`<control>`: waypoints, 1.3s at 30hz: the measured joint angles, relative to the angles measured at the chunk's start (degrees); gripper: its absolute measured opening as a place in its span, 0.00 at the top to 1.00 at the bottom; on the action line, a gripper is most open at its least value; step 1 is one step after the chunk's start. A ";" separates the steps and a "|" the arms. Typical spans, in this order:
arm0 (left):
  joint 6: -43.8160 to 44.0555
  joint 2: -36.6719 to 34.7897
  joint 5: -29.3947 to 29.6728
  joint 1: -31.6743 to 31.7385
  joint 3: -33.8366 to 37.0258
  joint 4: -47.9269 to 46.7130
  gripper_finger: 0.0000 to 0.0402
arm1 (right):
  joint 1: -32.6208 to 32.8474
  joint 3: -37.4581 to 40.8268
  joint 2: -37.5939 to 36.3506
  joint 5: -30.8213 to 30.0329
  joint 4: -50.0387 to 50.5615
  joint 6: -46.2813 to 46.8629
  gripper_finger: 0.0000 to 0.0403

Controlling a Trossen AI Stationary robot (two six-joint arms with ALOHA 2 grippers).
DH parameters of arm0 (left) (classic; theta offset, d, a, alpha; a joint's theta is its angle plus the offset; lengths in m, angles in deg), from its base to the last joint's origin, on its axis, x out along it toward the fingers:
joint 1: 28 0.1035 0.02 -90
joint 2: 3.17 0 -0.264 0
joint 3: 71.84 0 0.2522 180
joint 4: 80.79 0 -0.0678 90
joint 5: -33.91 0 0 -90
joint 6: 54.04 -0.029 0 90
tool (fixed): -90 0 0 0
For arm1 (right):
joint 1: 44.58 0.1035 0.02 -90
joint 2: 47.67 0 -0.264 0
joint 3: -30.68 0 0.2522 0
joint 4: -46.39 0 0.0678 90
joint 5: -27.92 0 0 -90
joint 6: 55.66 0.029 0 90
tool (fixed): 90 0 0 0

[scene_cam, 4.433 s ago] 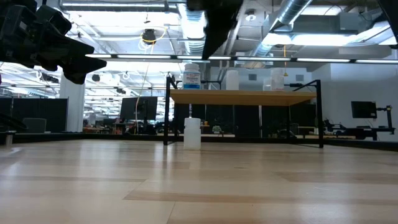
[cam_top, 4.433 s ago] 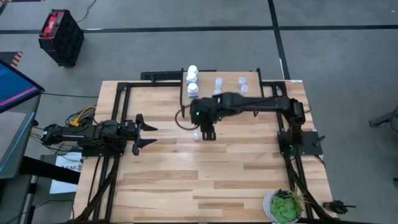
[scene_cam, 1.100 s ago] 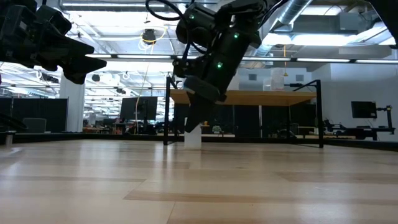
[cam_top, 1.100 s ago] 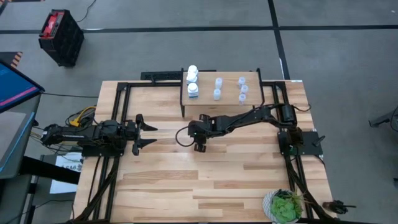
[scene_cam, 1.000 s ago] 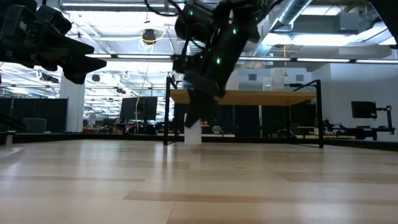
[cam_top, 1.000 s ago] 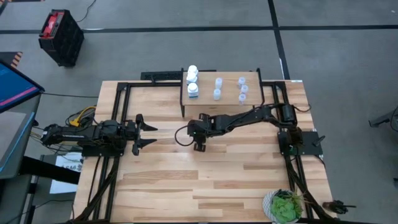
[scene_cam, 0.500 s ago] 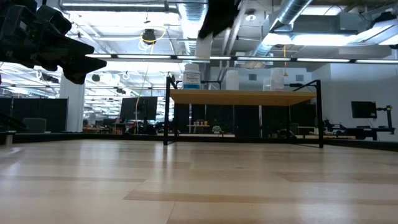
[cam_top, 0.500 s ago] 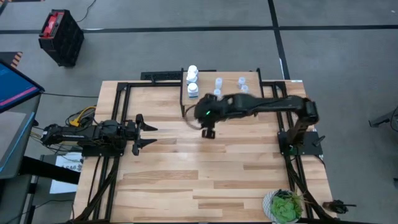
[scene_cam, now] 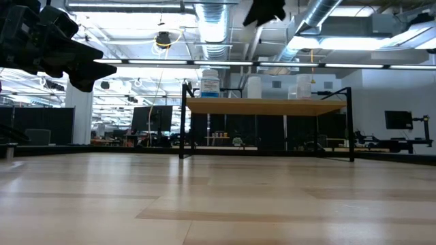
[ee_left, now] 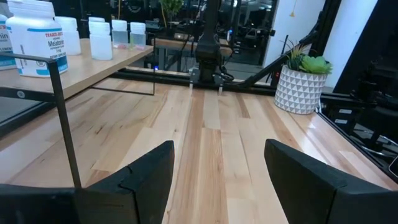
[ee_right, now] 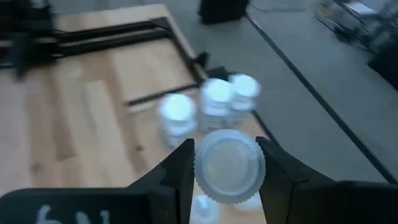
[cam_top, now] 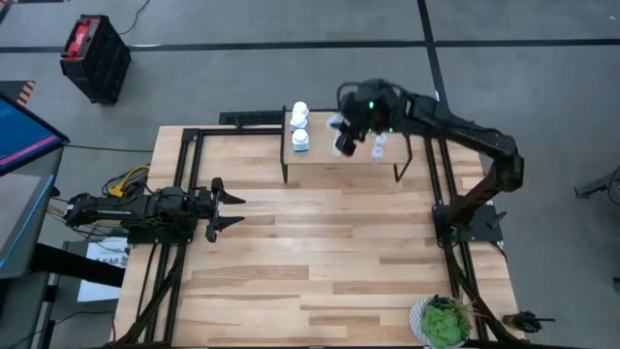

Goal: Pick and place medicine bottles onto shelf by color
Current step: Put the white pill bottle on the shelf aligned with the other white pill bottles

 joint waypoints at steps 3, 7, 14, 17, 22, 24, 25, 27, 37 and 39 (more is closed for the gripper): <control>0.02 -0.02 0.00 0.00 0.00 -0.01 0.41 | -4.29 0.00 1.08 0.02 -0.22 0.02 0.64; 0.00 -0.02 -0.02 0.00 0.00 0.00 0.41 | -9.01 0.10 4.52 1.36 -1.24 0.42 0.65; 0.01 -0.02 0.00 -0.01 0.00 0.00 0.41 | -13.38 0.11 9.83 2.97 -7.81 0.44 0.63; 0.02 -0.02 0.00 -0.02 0.00 0.00 0.41 | -14.29 0.11 11.24 2.99 -8.92 0.45 0.64; 0.00 -0.02 0.00 -0.02 0.00 0.00 0.41 | -14.62 0.11 13.78 3.06 -8.12 0.44 0.65; 0.01 -0.01 -0.01 -0.01 0.00 0.00 0.41 | -14.76 0.09 14.57 3.26 -8.38 0.45 0.64; 0.02 0.00 0.00 -0.02 0.00 0.00 0.41 | -14.65 0.07 15.01 3.27 -8.37 0.44 0.63; 0.00 -0.01 0.00 -0.02 0.00 0.00 0.41 | -14.89 0.07 15.65 3.23 -7.76 0.44 0.63; 0.00 -0.01 0.00 -0.02 0.00 -0.01 0.41 | -15.19 0.11 17.15 3.17 -2.68 0.63 0.63; 0.01 -0.01 -0.01 -0.02 0.00 -0.01 0.41 | -15.17 -0.07 17.76 3.17 -2.92 0.63 0.62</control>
